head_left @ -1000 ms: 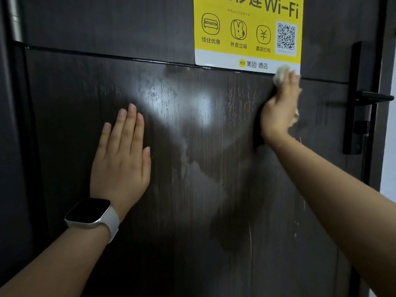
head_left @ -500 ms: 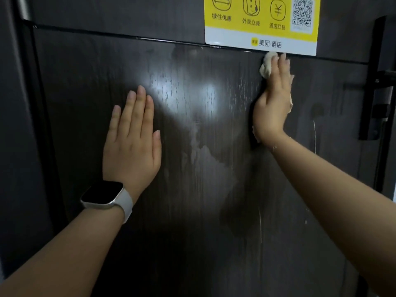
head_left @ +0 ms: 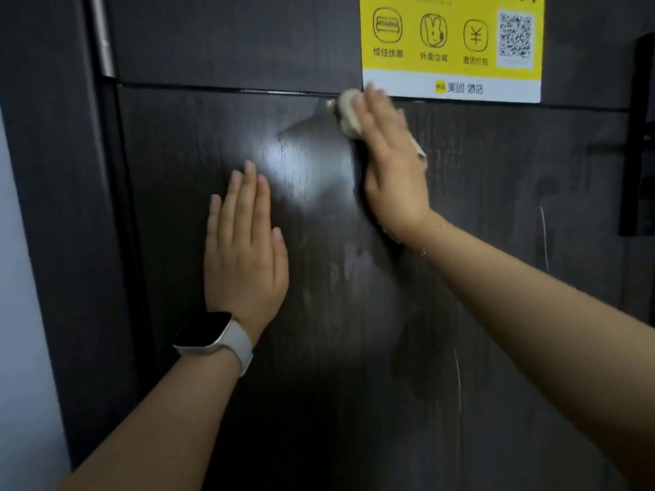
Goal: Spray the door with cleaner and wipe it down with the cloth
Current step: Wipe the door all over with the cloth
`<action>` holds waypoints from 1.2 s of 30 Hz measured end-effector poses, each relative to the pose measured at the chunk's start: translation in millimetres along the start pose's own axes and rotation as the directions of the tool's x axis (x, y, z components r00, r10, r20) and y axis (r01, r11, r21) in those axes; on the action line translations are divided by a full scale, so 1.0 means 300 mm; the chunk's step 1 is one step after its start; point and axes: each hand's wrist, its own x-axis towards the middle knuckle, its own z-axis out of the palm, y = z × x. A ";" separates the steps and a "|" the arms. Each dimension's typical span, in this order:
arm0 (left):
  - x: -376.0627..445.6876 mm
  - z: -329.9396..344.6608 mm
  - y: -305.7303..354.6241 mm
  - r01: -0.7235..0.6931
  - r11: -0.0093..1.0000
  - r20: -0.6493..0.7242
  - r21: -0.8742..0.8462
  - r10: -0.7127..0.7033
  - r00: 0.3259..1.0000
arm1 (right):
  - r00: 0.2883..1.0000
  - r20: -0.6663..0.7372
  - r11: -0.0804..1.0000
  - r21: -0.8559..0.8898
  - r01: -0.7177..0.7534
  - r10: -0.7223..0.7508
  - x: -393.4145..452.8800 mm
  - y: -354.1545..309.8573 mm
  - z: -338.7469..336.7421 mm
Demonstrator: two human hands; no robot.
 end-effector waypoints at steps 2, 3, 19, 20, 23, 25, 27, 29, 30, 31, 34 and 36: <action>0.001 -0.006 -0.002 0.004 0.998 0.008 -0.061 -0.004 1.000 | 0.971 -0.124 0.979 0.018 -0.202 0.203 0.011 -0.019 0.012; 0.002 -0.012 -0.003 0.016 0.992 0.008 -0.122 -0.015 1.000 | 0.956 -0.153 0.968 0.030 -0.251 0.252 0.020 -0.061 0.036; -0.080 -0.125 -0.171 0.009 0.996 0.131 0.085 -0.020 0.991 | 0.999 0.040 0.999 -0.014 -0.036 0.037 -0.109 0.000 -0.033; -0.086 -0.125 -0.156 0.024 0.998 0.116 0.062 -0.031 0.993 | 0.997 0.057 0.999 -0.001 -0.048 0.048 -0.168 -0.009 -0.027; -0.130 -0.117 -0.073 0.034 0.999 0.110 -0.018 -0.031 0.993 | 0.957 0.241 0.986 0.000 0.167 -0.162 -0.439 -0.069 0.005; -0.177 -0.094 -0.001 -0.008 1.000 0.145 -0.020 0.011 0.989 | 0.805 0.434 0.892 -0.006 0.452 -0.405 -0.664 -0.074 0.003; -0.224 -0.059 0.057 0.032 0.999 0.184 -0.010 -0.030 0.983 | 0.618 0.570 0.779 0.067 0.623 -0.542 -0.808 -0.048 -0.021; -0.261 -0.022 0.090 0.073 0.996 0.209 0.048 -0.082 0.974 | 0.466 0.604 0.678 0.174 0.714 -0.646 -0.810 -0.008 -0.042; -0.274 -0.007 0.094 0.060 0.994 0.217 0.096 -0.080 0.973 | 0.413 0.603 0.641 0.224 0.734 -0.683 -0.775 0.015 -0.048; -0.283 0.006 0.093 0.030 0.990 0.224 0.140 -0.061 0.973 | 0.406 0.589 0.630 0.235 0.741 -0.698 -0.724 0.043 -0.055; -0.286 0.026 0.081 -0.019 0.980 0.227 0.196 -0.026 0.973 | 0.638 0.505 0.770 0.089 0.631 -0.581 -0.547 0.122 -0.069; -0.292 0.028 0.078 -0.010 0.981 0.216 0.196 -0.033 0.976 | 0.833 0.388 0.907 0.019 0.421 -0.395 -0.467 0.126 -0.072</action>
